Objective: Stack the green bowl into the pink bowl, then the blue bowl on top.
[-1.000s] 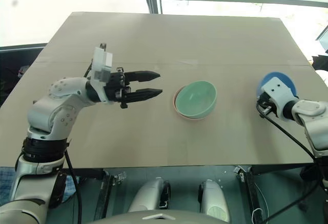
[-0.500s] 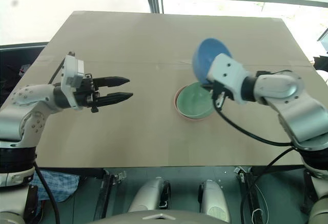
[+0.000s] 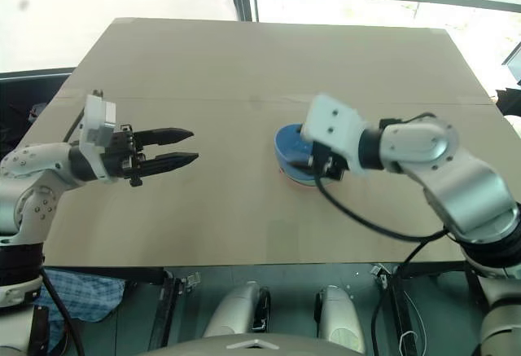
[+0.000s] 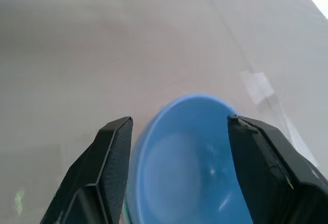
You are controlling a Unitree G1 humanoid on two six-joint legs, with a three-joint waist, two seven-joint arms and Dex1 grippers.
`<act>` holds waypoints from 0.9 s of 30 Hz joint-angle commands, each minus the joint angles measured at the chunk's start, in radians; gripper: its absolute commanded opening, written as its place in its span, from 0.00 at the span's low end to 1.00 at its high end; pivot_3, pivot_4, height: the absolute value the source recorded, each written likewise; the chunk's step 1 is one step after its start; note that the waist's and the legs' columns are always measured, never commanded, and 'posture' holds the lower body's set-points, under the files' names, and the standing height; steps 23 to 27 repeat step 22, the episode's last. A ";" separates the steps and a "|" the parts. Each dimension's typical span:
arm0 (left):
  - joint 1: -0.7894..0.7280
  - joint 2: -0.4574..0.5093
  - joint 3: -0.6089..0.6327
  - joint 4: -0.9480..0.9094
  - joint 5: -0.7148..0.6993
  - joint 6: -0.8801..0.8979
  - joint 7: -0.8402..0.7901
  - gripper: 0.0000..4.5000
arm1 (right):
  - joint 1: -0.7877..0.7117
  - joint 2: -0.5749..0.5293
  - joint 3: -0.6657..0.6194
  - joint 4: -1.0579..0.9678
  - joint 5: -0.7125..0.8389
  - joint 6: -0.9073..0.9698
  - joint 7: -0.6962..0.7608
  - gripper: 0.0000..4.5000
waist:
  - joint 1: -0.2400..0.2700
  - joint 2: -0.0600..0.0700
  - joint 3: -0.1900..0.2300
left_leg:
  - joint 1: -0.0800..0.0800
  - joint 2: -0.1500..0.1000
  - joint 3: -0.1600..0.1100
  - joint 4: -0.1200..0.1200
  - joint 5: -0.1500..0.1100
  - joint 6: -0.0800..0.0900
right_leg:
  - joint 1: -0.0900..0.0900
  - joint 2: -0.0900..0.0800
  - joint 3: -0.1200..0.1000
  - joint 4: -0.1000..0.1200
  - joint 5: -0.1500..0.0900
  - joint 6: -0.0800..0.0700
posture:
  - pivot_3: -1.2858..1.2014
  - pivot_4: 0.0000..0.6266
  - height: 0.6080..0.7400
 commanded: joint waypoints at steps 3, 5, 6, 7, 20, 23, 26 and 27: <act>-0.008 -0.038 0.012 -0.079 0.007 0.091 0.193 0.58 | 0.128 0.013 -0.294 0.075 0.107 -0.025 -0.008 0.66 | 0.001 -0.002 -0.001 | 0.000 0.000 -0.001 -0.001 0.000 0.000 | 0.001 0.000 -0.001 0.000 0.000 0.000 | 0.52 0.24 1.00; 0.027 -0.053 -0.009 -0.114 0.042 0.105 0.258 0.58 | 0.222 0.014 -0.376 0.098 0.137 -0.058 0.013 0.66 | 0.001 -0.002 -0.001 | 0.000 -0.001 -0.001 -0.002 0.000 0.001 | 0.003 0.000 -0.001 0.000 0.000 0.000 | 0.52 0.24 1.00; 0.045 -0.063 -0.006 -0.131 0.033 0.128 0.284 0.58 | 0.277 0.020 -0.420 0.099 0.160 -0.097 0.046 0.66 | -0.001 -0.001 0.000 | 0.000 -0.001 -0.001 -0.002 -0.001 0.001 | 0.003 0.000 -0.001 -0.001 0.000 0.000 | 0.52 0.24 1.00; 0.067 -0.068 -0.005 -0.149 0.031 0.135 0.295 0.58 | 0.327 0.029 -0.472 0.105 0.208 -0.111 0.079 0.66 | -0.002 0.000 0.000 | 0.000 -0.001 0.000 -0.003 -0.001 0.001 | 0.002 -0.001 0.001 0.000 0.000 0.000 | 0.52 0.24 1.00; 0.209 -0.116 0.012 -0.188 0.064 0.036 0.321 0.58 | 0.813 -0.040 -0.625 0.260 0.170 -0.483 0.339 0.66 | -0.007 0.000 -0.001 | 0.009 0.001 0.004 -0.004 -0.001 0.001 | 0.004 0.000 0.007 -0.001 0.000 0.000 | 0.52 0.24 1.00; 0.201 -0.110 0.007 -0.180 0.072 0.022 0.310 0.58 | 0.805 -0.034 -0.628 0.280 0.182 -0.484 0.318 0.66 | -0.005 0.000 -0.001 | 0.010 0.001 0.003 -0.004 -0.001 0.002 | 0.004 0.001 0.006 0.000 0.000 -0.001 | 0.52 0.24 1.00; 0.201 -0.110 0.007 -0.180 0.072 0.022 0.310 0.58 | 0.805 -0.034 -0.628 0.280 0.182 -0.484 0.318 0.66 | -0.005 0.000 -0.001 | 0.010 0.001 0.003 -0.004 -0.001 0.002 | 0.004 0.001 0.006 0.000 0.000 -0.001 | 0.52 0.24 1.00; 0.201 -0.110 0.007 -0.180 0.072 0.022 0.310 0.58 | 0.805 -0.034 -0.628 0.280 0.182 -0.484 0.318 0.66 | -0.005 0.000 -0.001 | 0.010 0.001 0.003 -0.004 -0.001 0.002 | 0.004 0.001 0.006 0.000 0.000 -0.001 | 0.52 0.24 1.00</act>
